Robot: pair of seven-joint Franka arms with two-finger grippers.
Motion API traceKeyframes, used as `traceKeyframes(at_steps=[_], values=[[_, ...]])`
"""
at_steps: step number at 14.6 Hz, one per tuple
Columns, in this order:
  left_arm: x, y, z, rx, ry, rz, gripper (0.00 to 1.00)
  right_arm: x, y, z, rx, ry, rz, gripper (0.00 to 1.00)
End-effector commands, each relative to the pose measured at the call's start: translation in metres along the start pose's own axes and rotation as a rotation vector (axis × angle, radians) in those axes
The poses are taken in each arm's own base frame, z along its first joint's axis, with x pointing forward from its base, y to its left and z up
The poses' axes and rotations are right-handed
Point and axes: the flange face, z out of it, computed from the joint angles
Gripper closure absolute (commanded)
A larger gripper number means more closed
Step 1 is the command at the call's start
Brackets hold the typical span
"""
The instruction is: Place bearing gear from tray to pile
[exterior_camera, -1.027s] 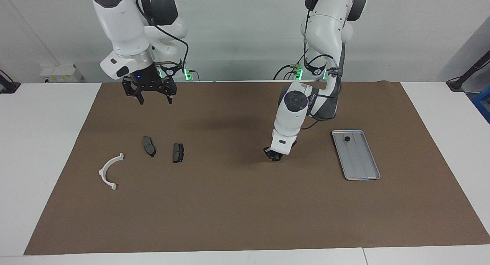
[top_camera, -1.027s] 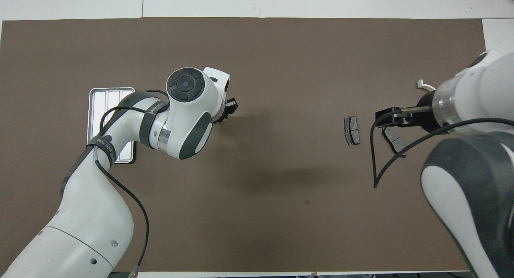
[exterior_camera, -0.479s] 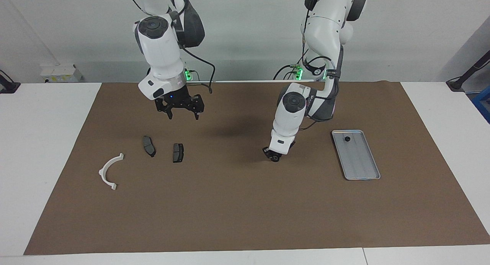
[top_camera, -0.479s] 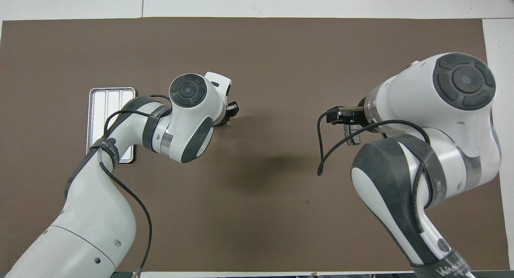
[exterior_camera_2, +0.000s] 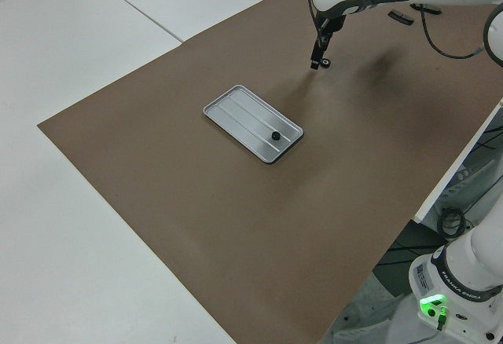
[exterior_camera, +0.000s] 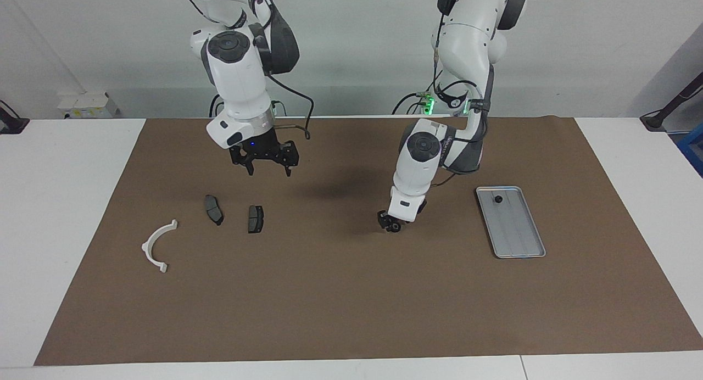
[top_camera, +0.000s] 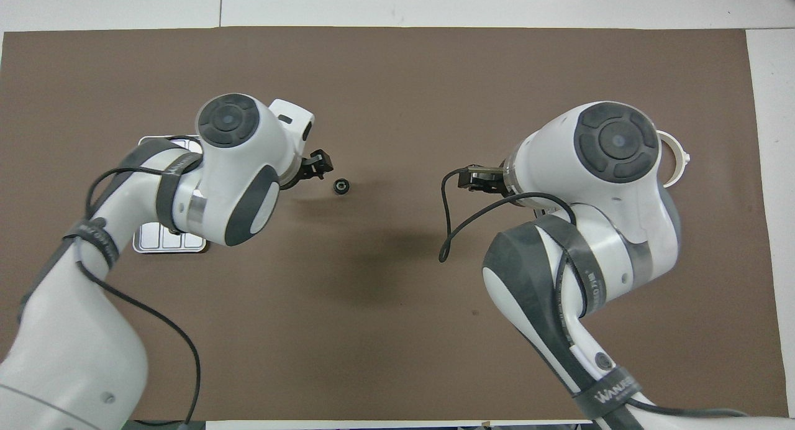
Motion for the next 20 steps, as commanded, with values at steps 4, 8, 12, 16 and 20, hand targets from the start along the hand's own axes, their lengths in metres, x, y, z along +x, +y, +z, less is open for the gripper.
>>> traceKeyframes(at_steps=[4,8,12,16,20], values=[[-0.019,-0.149,-0.009,0.027,-0.044,0.231,0.0,-0.01,-0.093,0.051,0.01,0.023,0.128,0.0],[-0.008,-0.199,-0.001,0.018,-0.049,0.326,0.01,-0.013,-0.173,0.086,-0.081,0.005,0.161,0.0],[-0.003,-0.236,0.026,0.005,0.019,0.257,0.2,-0.011,-0.228,0.115,-0.082,0.03,0.188,0.0],[0.001,-0.245,0.039,0.004,0.013,0.217,0.26,-0.008,-0.258,0.138,-0.075,0.036,0.193,0.0],[-0.001,-0.239,0.042,0.002,0.017,0.166,0.28,-0.016,-0.27,0.175,-0.113,0.05,0.175,0.0]])
